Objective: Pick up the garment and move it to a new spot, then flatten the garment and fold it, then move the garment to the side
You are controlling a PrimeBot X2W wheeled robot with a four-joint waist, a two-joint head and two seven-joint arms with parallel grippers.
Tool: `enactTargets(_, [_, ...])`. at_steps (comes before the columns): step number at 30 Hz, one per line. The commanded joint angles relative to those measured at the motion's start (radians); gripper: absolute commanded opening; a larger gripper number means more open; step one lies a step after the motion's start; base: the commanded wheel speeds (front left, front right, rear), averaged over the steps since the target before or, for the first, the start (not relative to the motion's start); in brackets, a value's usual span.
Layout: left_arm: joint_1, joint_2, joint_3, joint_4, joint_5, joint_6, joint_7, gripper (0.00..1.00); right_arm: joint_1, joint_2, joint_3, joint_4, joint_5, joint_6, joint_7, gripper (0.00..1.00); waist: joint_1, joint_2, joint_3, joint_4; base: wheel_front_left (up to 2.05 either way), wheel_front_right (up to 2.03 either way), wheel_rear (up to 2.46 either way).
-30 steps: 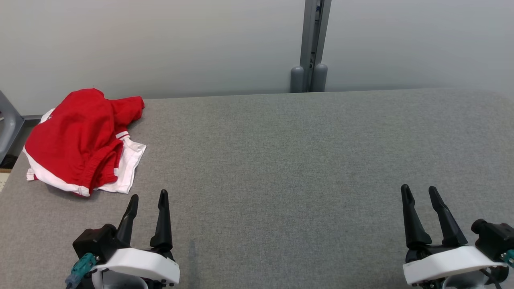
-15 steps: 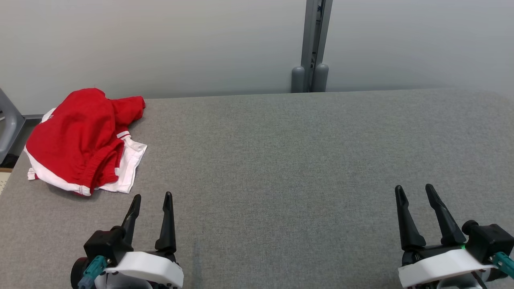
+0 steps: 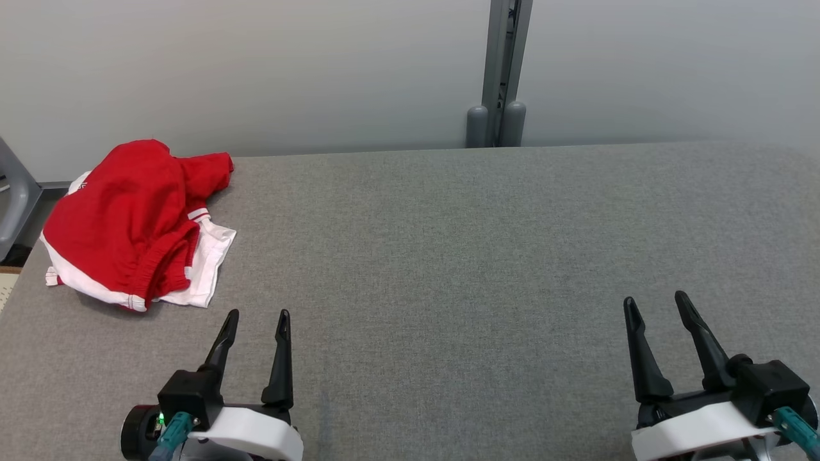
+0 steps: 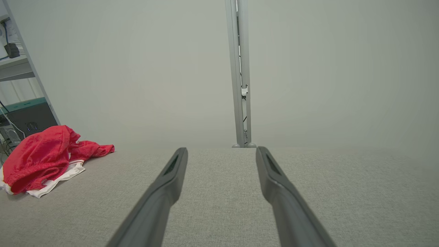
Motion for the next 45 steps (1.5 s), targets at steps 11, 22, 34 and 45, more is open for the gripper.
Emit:
enactTargets(11, [-0.002, 0.006, -0.018, 0.006, 0.073, 0.018, -0.024, 1.00, 0.012, -0.010, 0.003, -0.016, -0.080, 0.002, -0.026, 1.00, 0.0000, 0.0000, 0.002, 0.002, 0.00, 0.00, 0.00])
enactTargets(22, [-0.002, 0.006, -0.015, 0.024, 0.074, 0.019, -0.027, 1.00, 0.011, -0.010, -0.001, -0.010, -0.083, 0.002, -0.030, 1.00, 0.0000, 0.0000, 0.002, 0.003, 0.00, 0.00, 0.00])
enactTargets(34, [-0.003, 0.006, -0.014, 0.031, 0.071, 0.017, -0.027, 1.00, 0.011, -0.010, -0.006, -0.007, -0.078, 0.002, -0.030, 1.00, 0.0000, 0.0000, 0.004, 0.004, 0.00, 0.00, 0.00])
enactTargets(45, [-0.006, 0.006, -0.012, 0.034, 0.069, 0.013, -0.027, 1.00, 0.007, -0.010, -0.006, -0.003, -0.070, 0.002, -0.030, 1.00, 0.0000, 0.0000, 0.005, 0.009, 0.00, 0.00, 0.00])
